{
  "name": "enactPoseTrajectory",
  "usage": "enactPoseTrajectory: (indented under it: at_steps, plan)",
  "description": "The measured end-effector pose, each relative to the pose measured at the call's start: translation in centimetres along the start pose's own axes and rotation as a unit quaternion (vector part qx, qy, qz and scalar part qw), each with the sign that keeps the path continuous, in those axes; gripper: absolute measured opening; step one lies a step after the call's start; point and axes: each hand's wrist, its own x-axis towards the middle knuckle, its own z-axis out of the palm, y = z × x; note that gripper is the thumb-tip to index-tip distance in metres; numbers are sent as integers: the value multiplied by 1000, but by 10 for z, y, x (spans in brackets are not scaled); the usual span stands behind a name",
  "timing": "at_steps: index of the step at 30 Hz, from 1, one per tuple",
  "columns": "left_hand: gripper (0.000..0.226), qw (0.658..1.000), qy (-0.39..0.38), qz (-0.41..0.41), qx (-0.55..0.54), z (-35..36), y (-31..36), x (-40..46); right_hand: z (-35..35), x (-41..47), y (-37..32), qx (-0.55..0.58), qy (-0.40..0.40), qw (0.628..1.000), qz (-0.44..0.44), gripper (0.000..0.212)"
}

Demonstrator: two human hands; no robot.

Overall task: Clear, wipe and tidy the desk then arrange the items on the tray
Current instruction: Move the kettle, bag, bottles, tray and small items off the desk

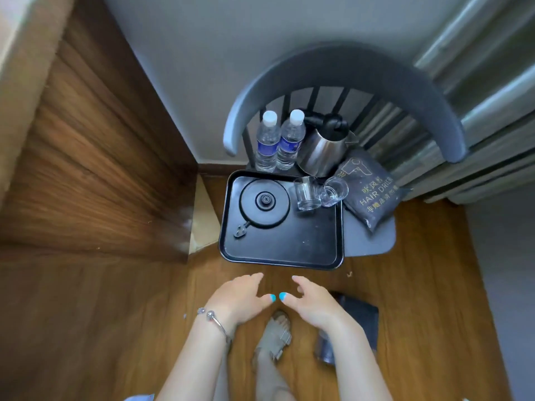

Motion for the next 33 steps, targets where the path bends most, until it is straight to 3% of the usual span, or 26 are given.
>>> enactPoseTrajectory:
  at_steps: [8,16,24,33]
  plan:
    - [67,985,30,-139,-100,27,-58,-107,24,-70,-57,-192,-98,976,-38,70]
    - [69,970,74,-166,-162,35,-110,-212,75,-144,-128,-369,-118,917,-92,71]
    - [67,949,163,-184,-199,57,-184,-330,174,-223,-190,-424,-107,886,-154,75]
    - [66,913,236,-222,-246,57,-268,-434,277,-292,-265,-465,-40,855,-227,72]
